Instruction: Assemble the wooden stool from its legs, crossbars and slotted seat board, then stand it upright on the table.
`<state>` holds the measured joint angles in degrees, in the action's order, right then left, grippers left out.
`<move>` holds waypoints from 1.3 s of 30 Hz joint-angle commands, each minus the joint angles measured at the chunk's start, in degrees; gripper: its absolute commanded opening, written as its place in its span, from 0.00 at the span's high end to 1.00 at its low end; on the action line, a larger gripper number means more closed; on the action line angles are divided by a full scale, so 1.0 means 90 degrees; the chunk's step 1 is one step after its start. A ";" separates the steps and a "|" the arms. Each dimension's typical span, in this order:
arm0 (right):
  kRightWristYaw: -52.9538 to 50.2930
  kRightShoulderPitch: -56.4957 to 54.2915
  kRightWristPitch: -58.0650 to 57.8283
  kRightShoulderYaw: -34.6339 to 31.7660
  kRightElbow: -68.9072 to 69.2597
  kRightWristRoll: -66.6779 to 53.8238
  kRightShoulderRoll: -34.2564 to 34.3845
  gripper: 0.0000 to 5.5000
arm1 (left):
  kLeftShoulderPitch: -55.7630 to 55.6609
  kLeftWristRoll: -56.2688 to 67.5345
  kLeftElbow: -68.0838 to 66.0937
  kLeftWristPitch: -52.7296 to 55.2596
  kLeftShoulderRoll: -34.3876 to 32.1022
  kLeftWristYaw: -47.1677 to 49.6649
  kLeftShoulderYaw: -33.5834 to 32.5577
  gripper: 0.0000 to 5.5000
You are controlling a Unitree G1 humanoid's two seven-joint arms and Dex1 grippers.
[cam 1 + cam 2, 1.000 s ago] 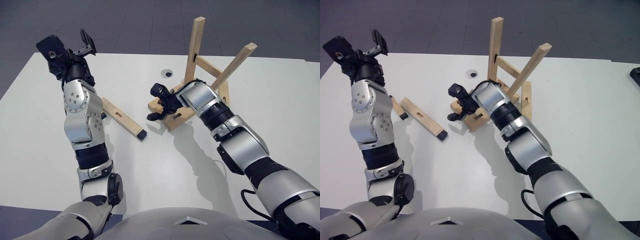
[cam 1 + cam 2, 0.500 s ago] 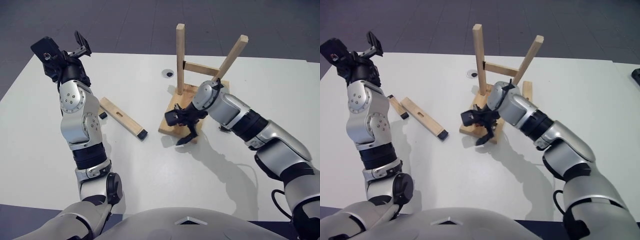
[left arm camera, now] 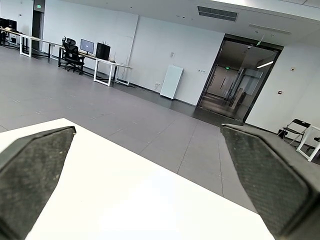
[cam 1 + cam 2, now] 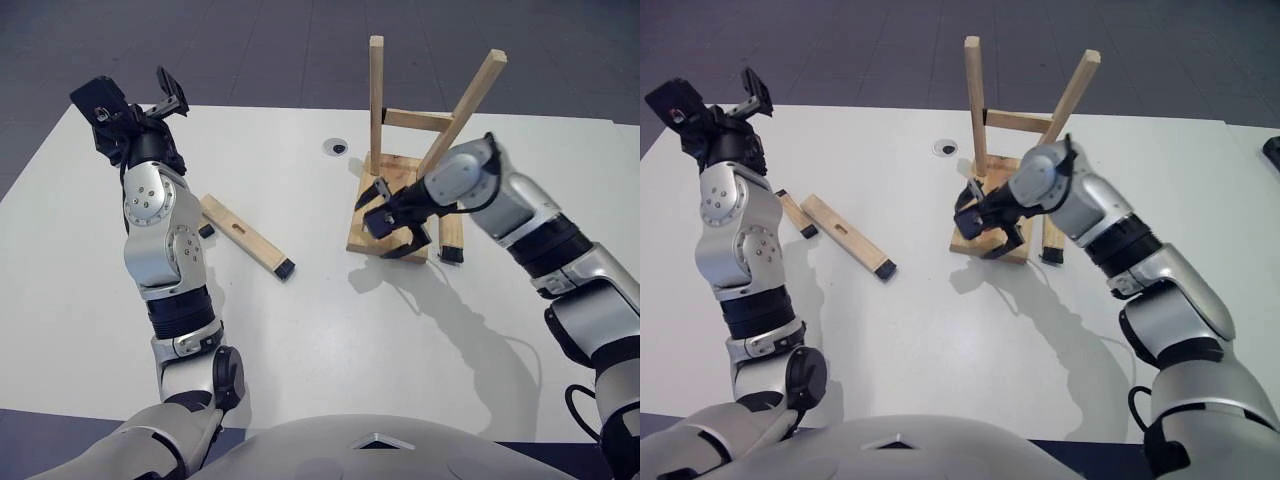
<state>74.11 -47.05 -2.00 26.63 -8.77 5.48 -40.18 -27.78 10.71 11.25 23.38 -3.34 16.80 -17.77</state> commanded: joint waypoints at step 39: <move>-0.6413 0.2908 -0.4731 -0.3814 0.3717 -0.2468 0.2890 0.02 | 0.1869 -0.0510 -0.2242 0.1059 -0.1406 -0.1966 0.0455 0.02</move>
<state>16.92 -19.66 -44.16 -7.27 25.73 -15.99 -13.98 -11.72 6.23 -6.47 32.15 -16.75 -0.30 -14.23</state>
